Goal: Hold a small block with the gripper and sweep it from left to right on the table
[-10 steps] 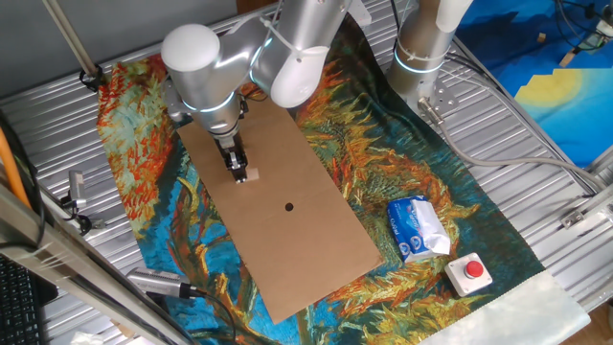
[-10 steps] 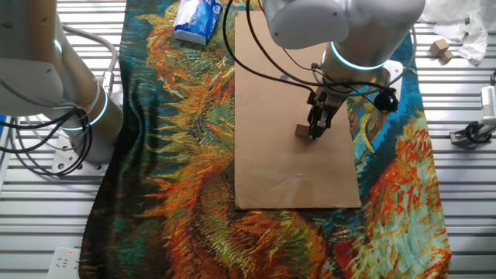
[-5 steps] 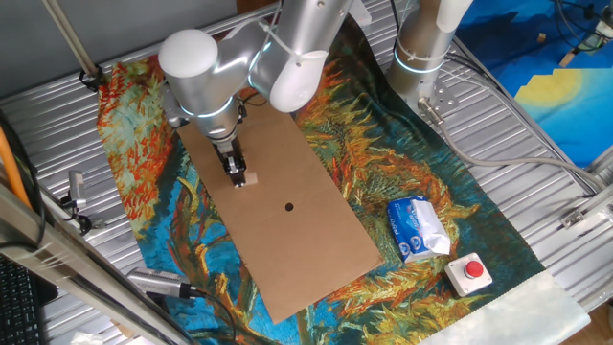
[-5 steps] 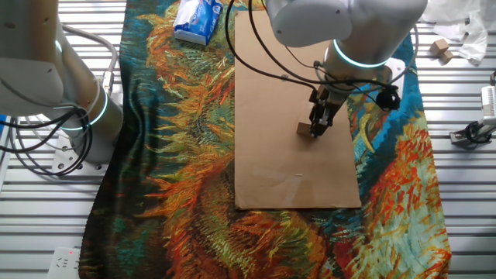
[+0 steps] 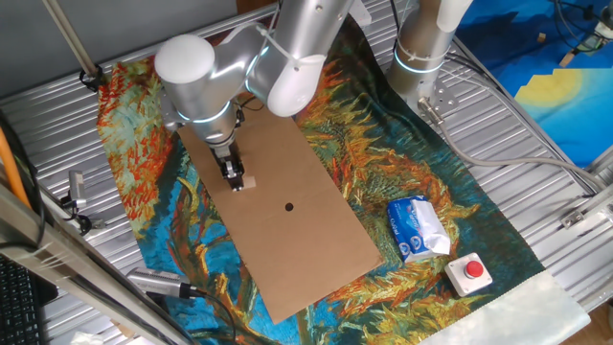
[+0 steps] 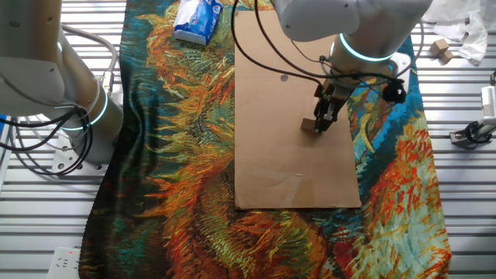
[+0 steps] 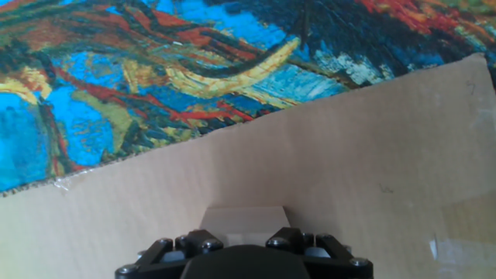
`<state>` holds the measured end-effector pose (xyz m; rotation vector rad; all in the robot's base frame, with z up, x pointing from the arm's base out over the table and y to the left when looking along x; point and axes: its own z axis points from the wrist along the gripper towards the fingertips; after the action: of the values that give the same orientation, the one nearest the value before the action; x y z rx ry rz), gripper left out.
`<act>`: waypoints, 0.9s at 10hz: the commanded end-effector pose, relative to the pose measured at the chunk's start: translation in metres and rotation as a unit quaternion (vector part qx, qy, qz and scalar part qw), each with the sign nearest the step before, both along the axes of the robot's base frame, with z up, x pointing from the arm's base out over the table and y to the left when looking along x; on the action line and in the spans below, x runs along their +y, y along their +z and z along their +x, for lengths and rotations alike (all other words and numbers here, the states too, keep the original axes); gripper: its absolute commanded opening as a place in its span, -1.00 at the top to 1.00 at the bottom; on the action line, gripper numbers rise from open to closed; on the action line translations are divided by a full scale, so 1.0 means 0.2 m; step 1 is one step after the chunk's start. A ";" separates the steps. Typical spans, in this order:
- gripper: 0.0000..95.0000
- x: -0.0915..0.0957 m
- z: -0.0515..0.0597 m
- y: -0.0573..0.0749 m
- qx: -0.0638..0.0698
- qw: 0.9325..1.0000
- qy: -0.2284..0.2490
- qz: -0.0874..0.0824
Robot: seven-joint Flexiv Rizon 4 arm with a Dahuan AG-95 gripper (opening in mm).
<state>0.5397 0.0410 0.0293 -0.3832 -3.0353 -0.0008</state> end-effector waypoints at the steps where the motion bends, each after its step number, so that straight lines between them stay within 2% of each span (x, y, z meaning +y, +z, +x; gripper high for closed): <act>1: 1.00 0.02 0.02 0.01 -0.002 1.000 -0.003 -0.001; 3: 1.00 0.05 0.04 0.01 -0.003 1.000 -0.003 -0.006; 4: 1.00 0.06 0.04 0.01 -0.004 1.000 -0.003 -0.002; 9: 1.00 0.06 0.04 0.01 -0.005 1.000 0.002 -0.002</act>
<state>0.5485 0.0540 0.0294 -0.3748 -3.0473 0.0007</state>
